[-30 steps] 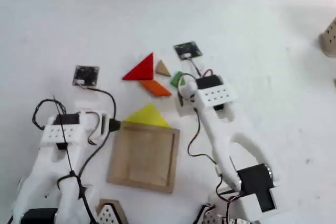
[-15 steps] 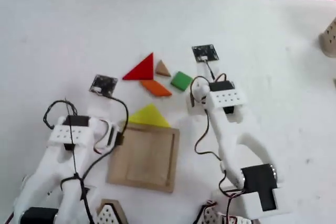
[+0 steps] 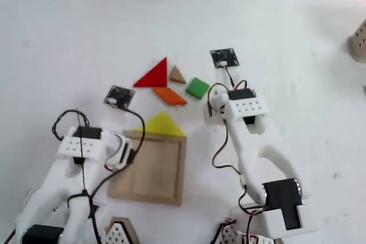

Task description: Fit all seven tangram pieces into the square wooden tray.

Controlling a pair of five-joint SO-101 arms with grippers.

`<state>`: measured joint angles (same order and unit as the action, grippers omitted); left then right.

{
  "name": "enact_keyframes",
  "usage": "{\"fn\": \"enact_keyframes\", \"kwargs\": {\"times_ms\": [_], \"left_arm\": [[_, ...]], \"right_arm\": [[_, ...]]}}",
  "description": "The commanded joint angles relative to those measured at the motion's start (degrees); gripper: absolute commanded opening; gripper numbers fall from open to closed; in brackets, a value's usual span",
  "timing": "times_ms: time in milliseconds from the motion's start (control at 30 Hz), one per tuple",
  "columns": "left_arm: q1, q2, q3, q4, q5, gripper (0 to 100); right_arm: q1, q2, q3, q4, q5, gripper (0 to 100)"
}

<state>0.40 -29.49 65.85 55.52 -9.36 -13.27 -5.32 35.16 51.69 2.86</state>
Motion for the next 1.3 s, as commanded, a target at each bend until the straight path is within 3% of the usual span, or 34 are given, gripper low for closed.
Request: {"fn": "enact_keyframes", "kwargs": {"times_ms": [0,433,600,933,1267], "left_arm": [[0.22,0.04,0.09,0.53,0.0,20],[-1.89,-0.04,0.09,-1.23,0.0,2],[-2.15,-0.13,0.79,-2.99,-0.09,2],[-10.24,-0.04,-0.53,-13.01,-0.53,2],[-11.03,1.54,-3.08,-13.63,-0.62,2]], "right_arm": [[0.57,-2.51,-0.44,-0.92,-0.44,2.0],[0.57,-2.59,1.67,-3.91,-0.44,1.9],[0.84,-2.59,2.11,-4.18,-0.44,1.9],[4.09,-2.59,2.11,-4.18,-0.44,1.9],[4.09,-2.59,2.11,-4.18,-0.44,1.9]]}}
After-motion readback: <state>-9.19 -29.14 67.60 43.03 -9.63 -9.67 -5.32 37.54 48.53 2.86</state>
